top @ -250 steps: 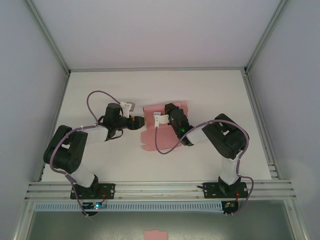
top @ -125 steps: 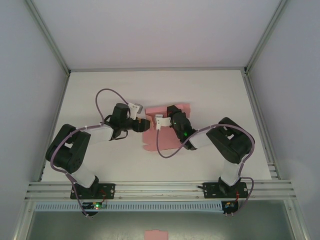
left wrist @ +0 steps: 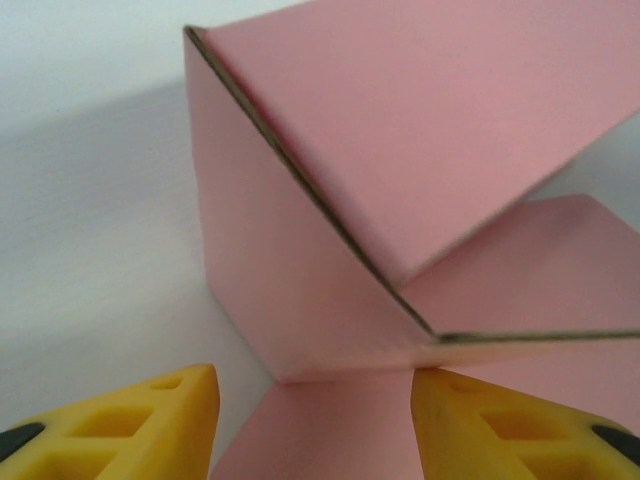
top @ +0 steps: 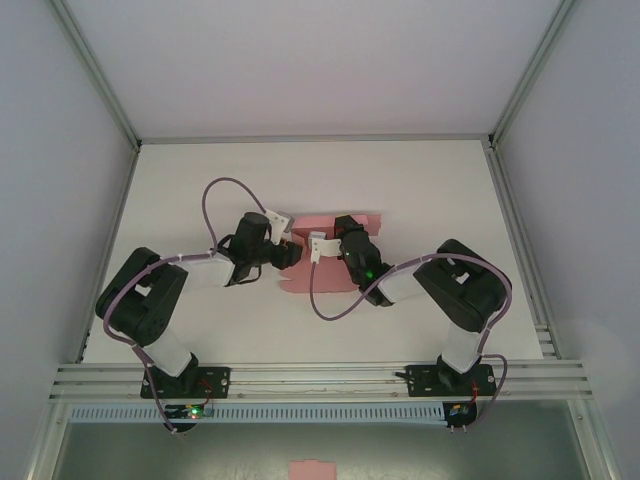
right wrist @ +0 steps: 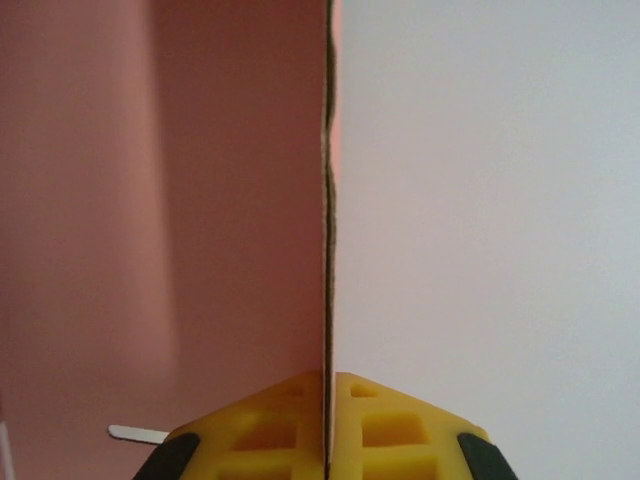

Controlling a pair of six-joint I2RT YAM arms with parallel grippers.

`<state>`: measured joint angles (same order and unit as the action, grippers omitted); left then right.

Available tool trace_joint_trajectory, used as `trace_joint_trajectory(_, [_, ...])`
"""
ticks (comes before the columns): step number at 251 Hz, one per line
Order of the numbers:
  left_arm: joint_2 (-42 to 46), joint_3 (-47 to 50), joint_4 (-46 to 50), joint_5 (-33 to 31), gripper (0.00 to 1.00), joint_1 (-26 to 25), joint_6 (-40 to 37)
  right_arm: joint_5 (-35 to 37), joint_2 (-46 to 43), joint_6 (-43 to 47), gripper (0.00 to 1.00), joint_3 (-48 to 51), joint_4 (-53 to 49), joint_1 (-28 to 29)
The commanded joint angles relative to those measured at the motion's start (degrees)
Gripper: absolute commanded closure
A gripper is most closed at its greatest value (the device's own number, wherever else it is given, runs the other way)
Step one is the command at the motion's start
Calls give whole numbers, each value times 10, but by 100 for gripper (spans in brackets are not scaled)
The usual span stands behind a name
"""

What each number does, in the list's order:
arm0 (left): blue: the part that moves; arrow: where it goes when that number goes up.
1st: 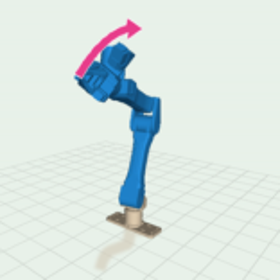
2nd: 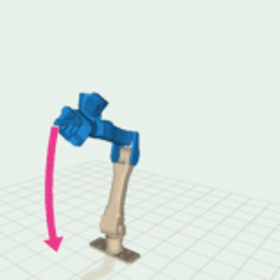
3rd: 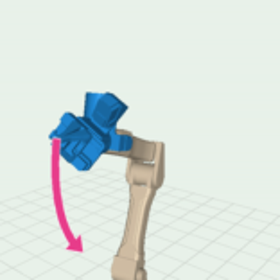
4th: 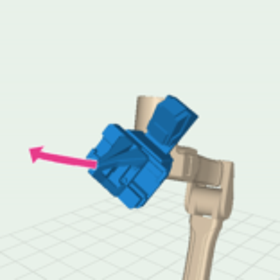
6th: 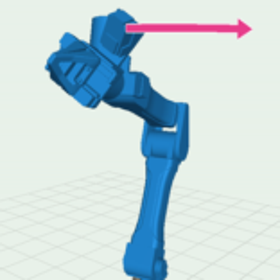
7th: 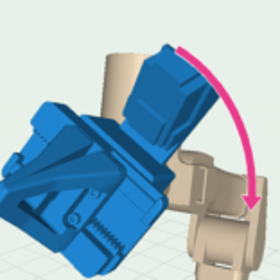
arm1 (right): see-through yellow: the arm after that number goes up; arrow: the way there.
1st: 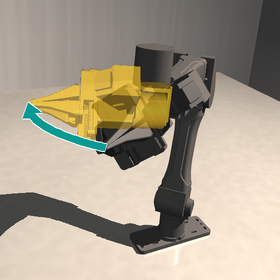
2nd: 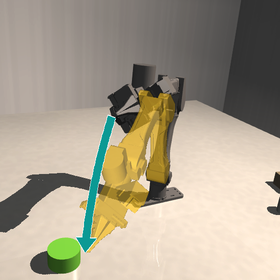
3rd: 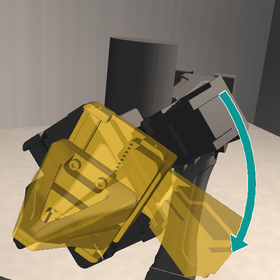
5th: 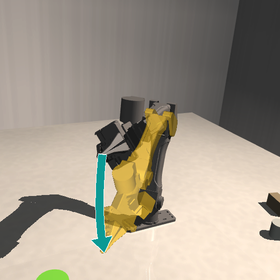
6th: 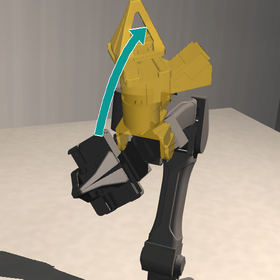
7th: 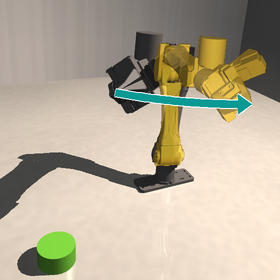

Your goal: Assemble paper box

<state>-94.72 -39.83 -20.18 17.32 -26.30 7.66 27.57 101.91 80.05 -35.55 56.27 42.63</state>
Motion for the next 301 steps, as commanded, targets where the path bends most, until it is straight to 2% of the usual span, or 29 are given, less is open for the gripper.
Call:
trace_joint_trajectory(1, [-37, -33, -43, -7, 48, -10, -19, -73, -31, -44, 100, -1, -127, 21])
trace_joint_trajectory(43, [-47, -42, -112, -17, 50, -10, -17, -69, -29, -40, 100, -9, -173, 27])
trace_joint_trajectory(72, [-54, -44, -149, -16, 48, -10, -19, -91, -14, -104, 100, -54, -254, 20])
trace_joint_trajectory(103, [-53, -41, -168, -9, 48, -10, -22, -99, 17, -73, 100, -61, -255, 4])
trace_joint_trajectory(125, [-44, -26, -188, -3, 46, -10, -24, -118, 25, -73, 100, -83, -311, -12])
trace_joint_trajectory(147, [-22, 7, -214, -3, 45, -7, -22, -113, 31, -52, 100, -79, -306, -15])
trace_joint_trajectory(184, [5, 32, -198, -48, 45, 0, -29, -83, 56, 28, 100, -47, -227, -12])
trace_joint_trajectory(218, [2, 31, -188, -35, 46, 20, -15, -64, 71, 57, 100, -25, -194, -3])
trace_joint_trajectory(240, [0, 45, -217, -35, 47, 27, -8, -17, 93, 61, 100, -21, -153, 14])
trace_joint_trajectory(258, [-12, 35, -218, -60, 48, 27, 3, -33, 85, 72, 100, 0, -158, 19])
trace_joint_trajectory(272, [-24, 24, -230, -65, 43, 28, 16, -37, 75, 62, 100, 0, -191, 23])
trace_joint_trajectory(301, [-61, 7, -304, -17, 43, 28, 21, -48, 73, 25, 100, -17, -207, 25])
